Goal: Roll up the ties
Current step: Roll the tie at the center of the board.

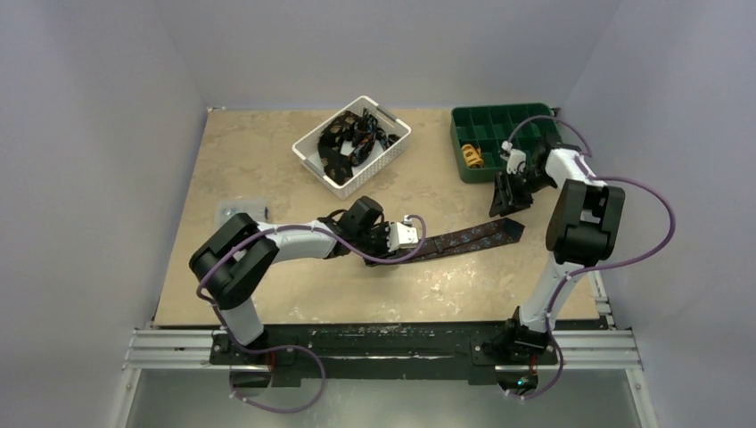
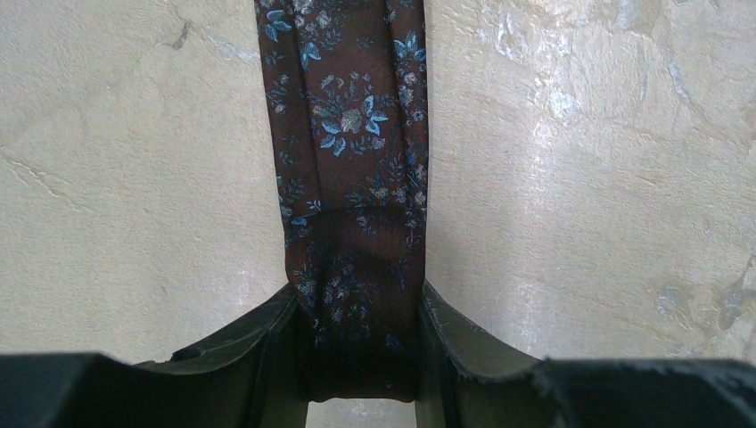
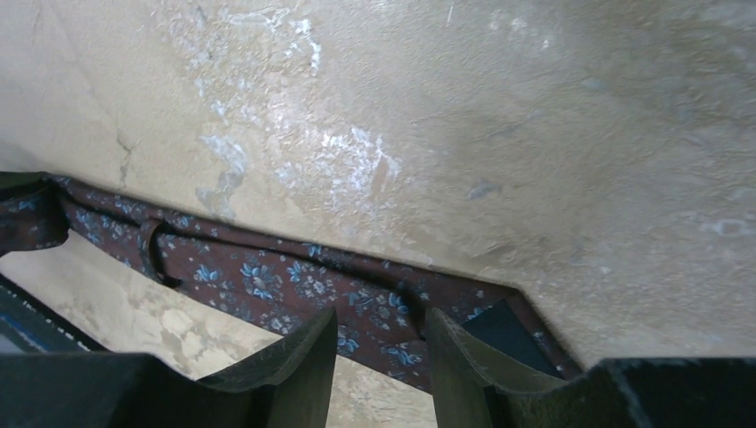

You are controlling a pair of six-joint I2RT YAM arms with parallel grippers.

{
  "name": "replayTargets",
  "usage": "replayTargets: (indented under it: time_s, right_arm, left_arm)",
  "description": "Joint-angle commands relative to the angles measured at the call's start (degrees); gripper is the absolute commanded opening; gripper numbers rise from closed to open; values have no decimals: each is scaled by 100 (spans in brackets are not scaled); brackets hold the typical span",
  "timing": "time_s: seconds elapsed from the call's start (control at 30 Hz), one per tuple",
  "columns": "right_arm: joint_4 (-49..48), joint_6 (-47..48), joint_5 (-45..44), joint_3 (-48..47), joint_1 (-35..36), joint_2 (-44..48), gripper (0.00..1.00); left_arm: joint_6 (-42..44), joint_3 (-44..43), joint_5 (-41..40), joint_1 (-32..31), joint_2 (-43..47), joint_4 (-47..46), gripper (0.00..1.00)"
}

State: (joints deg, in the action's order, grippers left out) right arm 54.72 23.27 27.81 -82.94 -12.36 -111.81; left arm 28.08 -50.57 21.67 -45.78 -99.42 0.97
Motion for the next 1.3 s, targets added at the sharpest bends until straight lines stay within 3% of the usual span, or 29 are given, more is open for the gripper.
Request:
replayTargets:
  time_s: [0.0,0.6,0.73,0.83,1.13,1.2,1.27]
  right_arm:
    - [172,177,421,92,12,205,41]
    - [-46,84,-173,399,13,68,50]
    - [-102,52,-226,469,13,-9,57]
    - [-88,92,-126,489,11,-7,46]
    - [169,303,145,406,13,207,2]
    - [143,290,90,445,14,235,0]
    - [57,244,-13,481,9,247,12]
  left_arm:
    - [-47,-1,-233,9,-296,482,34]
    - [-39,47,-191,15,-269,418,34]
    - [-49,38,-182,15,-271,407,35]
    - [-45,44,-186,13,-256,421,34]
    - [-48,38,-206,12,-280,404,35]
    - [-52,34,-212,8,-289,399,35]
    - [-55,36,-214,11,-289,394,35]
